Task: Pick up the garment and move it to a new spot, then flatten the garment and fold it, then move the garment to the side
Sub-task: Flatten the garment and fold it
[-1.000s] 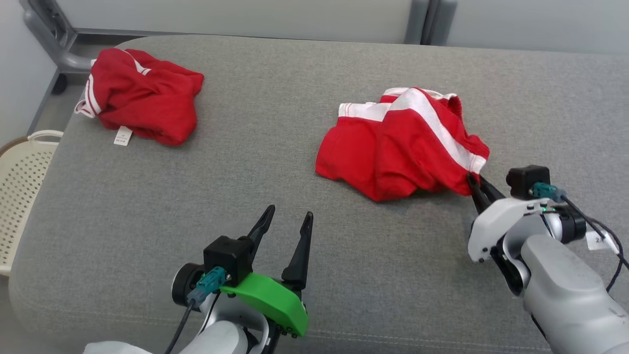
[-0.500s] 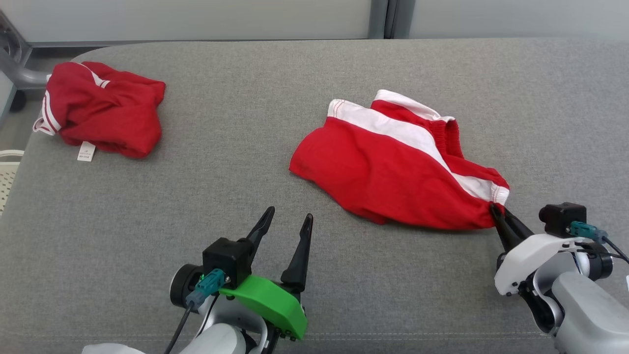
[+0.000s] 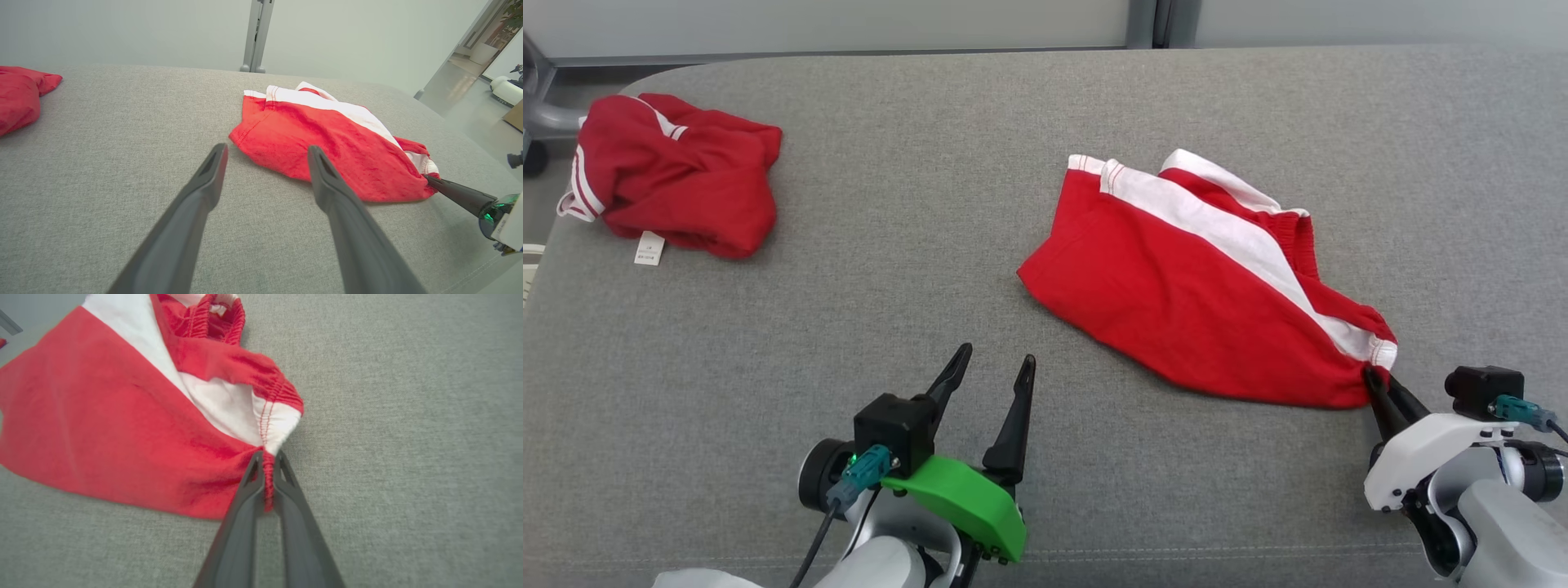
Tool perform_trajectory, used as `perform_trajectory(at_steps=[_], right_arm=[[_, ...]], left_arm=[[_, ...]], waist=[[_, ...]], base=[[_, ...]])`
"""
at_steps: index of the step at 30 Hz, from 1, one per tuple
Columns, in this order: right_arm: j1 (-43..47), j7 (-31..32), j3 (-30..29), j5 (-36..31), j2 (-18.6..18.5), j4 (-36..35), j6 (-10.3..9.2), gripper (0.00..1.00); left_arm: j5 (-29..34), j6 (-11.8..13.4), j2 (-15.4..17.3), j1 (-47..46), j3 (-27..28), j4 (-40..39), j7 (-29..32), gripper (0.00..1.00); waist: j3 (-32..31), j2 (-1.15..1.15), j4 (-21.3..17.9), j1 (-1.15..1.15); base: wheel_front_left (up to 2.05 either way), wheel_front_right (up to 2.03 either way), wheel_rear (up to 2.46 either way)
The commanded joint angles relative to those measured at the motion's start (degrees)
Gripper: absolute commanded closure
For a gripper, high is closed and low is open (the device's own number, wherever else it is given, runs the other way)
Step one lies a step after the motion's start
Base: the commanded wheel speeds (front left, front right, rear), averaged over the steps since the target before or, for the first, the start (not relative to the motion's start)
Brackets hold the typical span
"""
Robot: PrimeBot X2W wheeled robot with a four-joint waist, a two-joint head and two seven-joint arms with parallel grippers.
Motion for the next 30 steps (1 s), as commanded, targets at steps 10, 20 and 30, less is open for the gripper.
perform_trajectory(at_steps=[10,20,30], right_arm=[[3.16,-0.27,-2.97,-3.41,-0.08,-0.37,-0.04,0.0],[5.92,-0.27,-5.65,-2.46,-3.6,-10.95,-0.04,0.0],[6.4,-0.27,-7.04,-3.91,-3.37,-22.29,-0.04,0.0]], left_arm=[[-0.94,-0.38,-0.08,-0.43,0.46,1.69,-0.46,0.0],[-2.59,-4.24,-0.37,-8.59,1.2,9.25,3.19,0.0],[-6.96,-10.58,-0.94,-22.36,4.7,26.59,9.15,0.0]], waist=[[-0.17,0.0,-2.4,0.0],[0.26,0.0,-8.17,0.0],[4.58,0.0,-17.65,0.0]], base=[[0.0,0.0,0.0],[0.0,0.0,0.0],[0.0,0.0,0.0]])
